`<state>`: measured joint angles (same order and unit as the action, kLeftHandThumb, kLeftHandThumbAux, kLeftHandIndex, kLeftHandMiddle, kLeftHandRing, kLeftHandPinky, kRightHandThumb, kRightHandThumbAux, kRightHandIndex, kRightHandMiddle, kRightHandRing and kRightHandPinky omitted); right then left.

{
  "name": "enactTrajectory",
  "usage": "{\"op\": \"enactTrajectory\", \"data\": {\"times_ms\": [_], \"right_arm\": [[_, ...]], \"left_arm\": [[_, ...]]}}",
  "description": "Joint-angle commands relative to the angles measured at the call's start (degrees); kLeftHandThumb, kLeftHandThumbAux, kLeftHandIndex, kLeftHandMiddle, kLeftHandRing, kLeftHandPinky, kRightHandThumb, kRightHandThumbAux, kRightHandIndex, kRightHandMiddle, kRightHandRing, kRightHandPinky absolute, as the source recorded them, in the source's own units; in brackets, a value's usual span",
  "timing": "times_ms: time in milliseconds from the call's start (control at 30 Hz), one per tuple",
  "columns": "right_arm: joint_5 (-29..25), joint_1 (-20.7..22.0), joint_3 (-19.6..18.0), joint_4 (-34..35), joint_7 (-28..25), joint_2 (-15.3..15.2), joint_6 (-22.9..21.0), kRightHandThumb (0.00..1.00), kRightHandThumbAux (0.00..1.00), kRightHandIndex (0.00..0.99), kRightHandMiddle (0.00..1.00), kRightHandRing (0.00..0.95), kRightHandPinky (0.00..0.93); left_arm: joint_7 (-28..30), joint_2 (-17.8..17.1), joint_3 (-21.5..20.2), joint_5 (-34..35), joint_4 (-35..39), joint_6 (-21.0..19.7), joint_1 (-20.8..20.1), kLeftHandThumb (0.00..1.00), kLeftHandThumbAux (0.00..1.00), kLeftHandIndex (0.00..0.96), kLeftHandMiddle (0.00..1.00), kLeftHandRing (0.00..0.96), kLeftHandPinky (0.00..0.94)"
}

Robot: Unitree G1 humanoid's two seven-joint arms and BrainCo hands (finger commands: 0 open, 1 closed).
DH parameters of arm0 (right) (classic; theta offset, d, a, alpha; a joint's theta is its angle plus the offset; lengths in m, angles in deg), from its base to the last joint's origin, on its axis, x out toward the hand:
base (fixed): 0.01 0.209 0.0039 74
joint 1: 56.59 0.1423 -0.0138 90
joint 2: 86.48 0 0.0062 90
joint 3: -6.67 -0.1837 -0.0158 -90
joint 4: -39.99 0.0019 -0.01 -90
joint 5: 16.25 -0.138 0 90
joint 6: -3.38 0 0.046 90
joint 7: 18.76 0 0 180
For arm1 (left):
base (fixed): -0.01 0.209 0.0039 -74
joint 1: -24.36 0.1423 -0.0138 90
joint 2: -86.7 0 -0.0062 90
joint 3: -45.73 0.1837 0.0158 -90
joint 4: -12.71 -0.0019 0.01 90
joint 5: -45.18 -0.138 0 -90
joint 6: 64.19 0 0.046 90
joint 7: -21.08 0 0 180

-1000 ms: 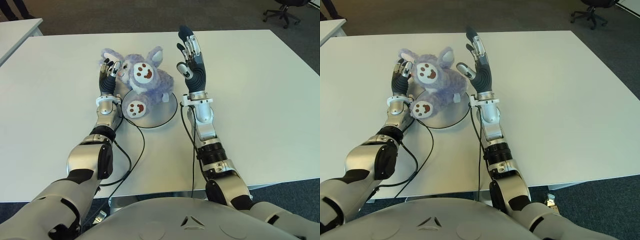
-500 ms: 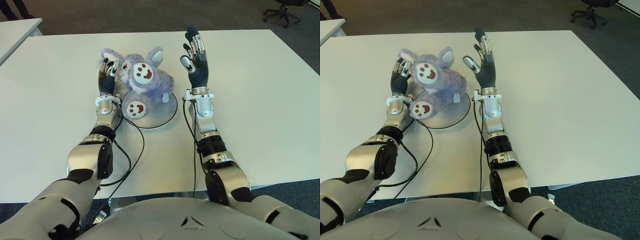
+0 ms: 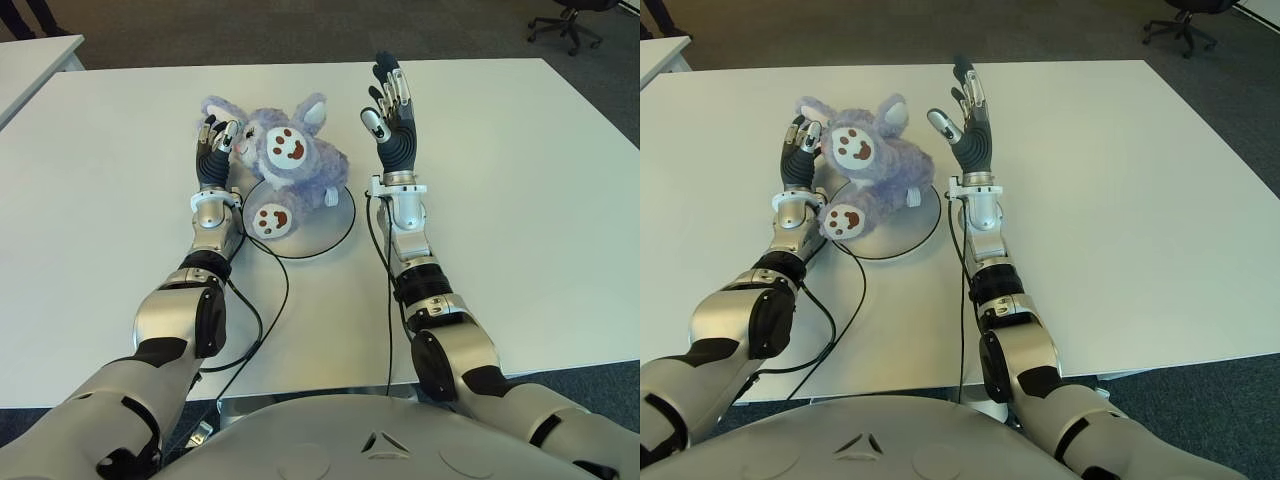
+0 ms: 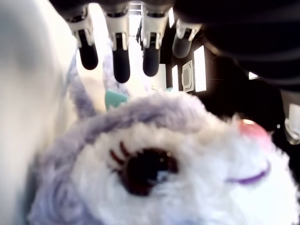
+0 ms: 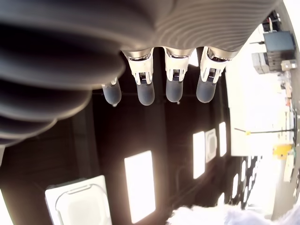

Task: Put the doll into the plate.

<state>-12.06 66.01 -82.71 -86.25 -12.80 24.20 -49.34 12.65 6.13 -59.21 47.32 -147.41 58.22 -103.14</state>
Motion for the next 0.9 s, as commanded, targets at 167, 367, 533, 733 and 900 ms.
{"op": "enactTrajectory", "data": {"times_ms": [167, 367, 533, 733, 900], "right_arm": [[-1.1, 2.4, -1.4, -4.8, 0.0, -0.2, -0.4, 0.0, 0.41, 0.0, 0.0, 0.0, 0.0], [-0.8, 3.6, -2.4, -7.2, 0.6, -0.8, -0.9, 0.0, 0.436, 0.0, 0.0, 0.0, 0.0], [-0.6, 4.6, -2.7, -9.2, 1.1, -0.9, -0.1, 0.0, 0.444, 0.0, 0.0, 0.0, 0.0], [-0.3, 5.4, -2.7, -11.1, 1.5, -1.0, 0.7, 0.0, 0.455, 0.0, 0.0, 0.0, 0.0], [-0.3, 7.2, -3.3, -16.4, 1.8, -2.2, 1.0, 0.0, 0.481, 0.0, 0.0, 0.0, 0.0]], "left_arm": [[-0.2, 1.7, 0.4, -0.3, -3.9, -2.3, 6.7, 0.0, 0.409, 0.0, 0.149, 0.163, 0.153], [0.2, 1.3, 0.5, -0.4, -4.0, -2.3, 6.8, 0.0, 0.413, 0.0, 0.143, 0.156, 0.136], [0.4, 1.0, 0.4, -0.3, -4.2, -2.9, 6.6, 0.0, 0.411, 0.0, 0.136, 0.146, 0.132], [0.7, 0.9, 0.3, -0.1, -4.3, -2.7, 6.6, 0.0, 0.405, 0.0, 0.113, 0.12, 0.109], [0.9, 0.8, 0.2, -0.1, -4.3, -2.3, 6.7, 0.0, 0.4, 0.0, 0.107, 0.113, 0.112]]}}
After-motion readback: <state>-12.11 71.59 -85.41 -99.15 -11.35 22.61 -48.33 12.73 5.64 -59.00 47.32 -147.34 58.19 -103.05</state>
